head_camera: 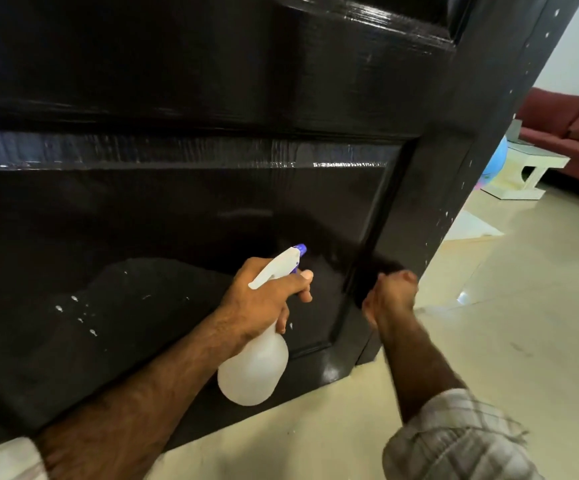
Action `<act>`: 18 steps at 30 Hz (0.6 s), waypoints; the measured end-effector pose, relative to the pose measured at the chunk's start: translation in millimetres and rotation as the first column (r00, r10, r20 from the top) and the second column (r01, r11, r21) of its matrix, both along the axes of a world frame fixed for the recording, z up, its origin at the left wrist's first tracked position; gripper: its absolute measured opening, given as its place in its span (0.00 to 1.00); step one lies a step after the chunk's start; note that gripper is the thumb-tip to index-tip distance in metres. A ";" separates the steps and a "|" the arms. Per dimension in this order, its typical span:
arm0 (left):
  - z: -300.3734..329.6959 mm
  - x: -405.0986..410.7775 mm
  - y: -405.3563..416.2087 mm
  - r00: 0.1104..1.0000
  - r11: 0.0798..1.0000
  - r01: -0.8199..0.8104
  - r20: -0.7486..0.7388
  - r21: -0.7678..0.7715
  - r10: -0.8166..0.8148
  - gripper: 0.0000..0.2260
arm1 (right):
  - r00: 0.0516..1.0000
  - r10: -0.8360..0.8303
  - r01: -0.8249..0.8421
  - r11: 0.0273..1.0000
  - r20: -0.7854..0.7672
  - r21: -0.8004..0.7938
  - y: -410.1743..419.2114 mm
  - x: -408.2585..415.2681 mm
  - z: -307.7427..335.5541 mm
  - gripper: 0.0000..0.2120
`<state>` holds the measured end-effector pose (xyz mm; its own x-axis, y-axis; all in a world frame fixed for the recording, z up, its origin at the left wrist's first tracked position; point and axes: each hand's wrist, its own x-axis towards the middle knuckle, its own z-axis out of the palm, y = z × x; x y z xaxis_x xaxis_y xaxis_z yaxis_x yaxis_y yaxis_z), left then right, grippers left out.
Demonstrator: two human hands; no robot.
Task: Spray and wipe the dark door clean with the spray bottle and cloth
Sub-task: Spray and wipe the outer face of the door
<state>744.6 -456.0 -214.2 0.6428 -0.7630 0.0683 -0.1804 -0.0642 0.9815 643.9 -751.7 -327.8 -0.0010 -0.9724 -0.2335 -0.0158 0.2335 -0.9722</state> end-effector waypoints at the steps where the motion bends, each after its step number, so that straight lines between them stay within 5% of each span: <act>1: -0.6 1.3 -1.2 1.000 1.000 -0.002 0.004 0.004 0.002 0.13 | 0.992 -0.088 0.098 0.988 0.091 -0.118 9.5 2.6 53.2 0.06; 4: -5.9 7.5 -6.8 1.000 1.000 -0.018 0.014 0.007 0.017 0.14 | 0.970 -0.242 0.194 0.772 0.002 -0.605 6.7 8.7 153.0 0.13; 7: -15.4 11.7 -8.3 0.997 0.997 -0.071 0.003 -0.004 0.071 0.14 | 0.919 -0.389 0.311 0.603 0.070 -0.734 13.7 19.9 147.4 0.25; 9: -20.5 11.6 -4.3 0.995 0.995 -0.102 0.002 -0.012 0.102 0.13 | 0.946 -0.324 0.237 0.738 -0.024 -0.631 26.5 18.7 90.2 0.28; 11: -23.3 10.1 4.0 0.992 0.992 -0.122 0.018 0.003 0.122 0.12 | 0.970 -0.064 -0.026 0.931 -0.233 -0.365 51.5 12.9 15.4 0.26; 14: -27.1 8.7 21.7 0.992 0.992 -0.126 0.020 0.016 0.125 0.11 | 0.980 0.157 -0.169 0.981 0.122 0.099 108.0 22.1 -35.3 0.25; 16: -31.4 11.8 37.4 0.990 0.990 -0.137 0.045 0.034 0.135 0.10 | 0.975 0.089 -0.104 0.992 0.201 0.065 129.8 41.7 -11.4 0.22; 18: -35.8 17.1 52.2 0.989 0.988 -0.148 0.004 0.038 0.148 0.09 | 0.992 -0.076 0.091 0.984 0.101 -0.151 135.1 53.9 41.9 0.18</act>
